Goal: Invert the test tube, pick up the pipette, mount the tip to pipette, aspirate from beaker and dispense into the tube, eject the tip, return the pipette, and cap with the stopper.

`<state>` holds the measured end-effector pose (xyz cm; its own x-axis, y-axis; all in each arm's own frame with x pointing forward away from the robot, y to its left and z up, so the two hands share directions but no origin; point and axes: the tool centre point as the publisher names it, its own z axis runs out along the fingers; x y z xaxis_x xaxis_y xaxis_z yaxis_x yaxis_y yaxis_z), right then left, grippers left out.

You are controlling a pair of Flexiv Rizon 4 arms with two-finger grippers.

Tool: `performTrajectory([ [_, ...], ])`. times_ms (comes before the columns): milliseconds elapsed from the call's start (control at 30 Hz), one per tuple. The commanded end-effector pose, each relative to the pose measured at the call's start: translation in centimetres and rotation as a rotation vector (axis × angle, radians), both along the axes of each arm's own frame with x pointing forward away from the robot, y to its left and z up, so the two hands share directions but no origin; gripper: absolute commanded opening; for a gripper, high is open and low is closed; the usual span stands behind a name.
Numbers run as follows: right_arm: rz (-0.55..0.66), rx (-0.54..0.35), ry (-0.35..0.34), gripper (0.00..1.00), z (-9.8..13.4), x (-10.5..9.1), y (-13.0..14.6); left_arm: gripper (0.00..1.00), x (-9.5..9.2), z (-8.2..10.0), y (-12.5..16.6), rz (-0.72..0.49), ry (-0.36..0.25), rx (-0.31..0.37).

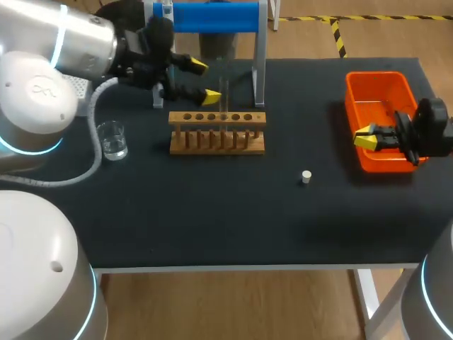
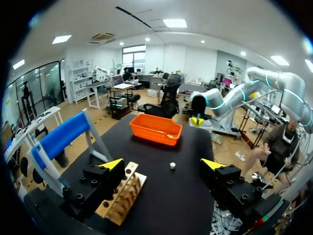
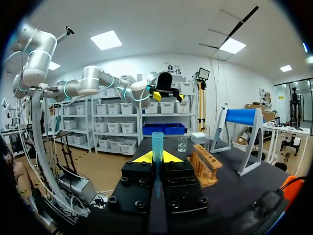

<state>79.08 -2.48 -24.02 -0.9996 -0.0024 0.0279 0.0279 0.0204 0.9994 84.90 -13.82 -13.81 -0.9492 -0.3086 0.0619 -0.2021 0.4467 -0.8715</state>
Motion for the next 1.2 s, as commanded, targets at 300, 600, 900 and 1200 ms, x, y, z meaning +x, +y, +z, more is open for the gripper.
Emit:
performTrajectory([
  [300, 0.000, -0.001, -0.001, 0.00, 0.0, 0.0, 0.0, 1.00, 3.2, 0.4, 7.3, 0.173, -0.057, -0.021],
  [600, 0.000, -0.001, -0.001, 0.00, 0.0, 0.0, 0.0, 1.00, 7.7, 0.0, 8.8, 0.285, -0.090, -0.026],
  [900, 0.000, -0.001, -0.001, 0.00, 0.0, 0.0, 0.0, 1.00, 11.6, -1.2, 9.5, 0.415, -0.098, -0.052],
  [1200, 0.000, -0.001, -0.001, 0.00, 0.0, 0.0, 0.0, 1.00, 14.8, -1.8, 9.4, 0.572, -0.101, -0.030],
])
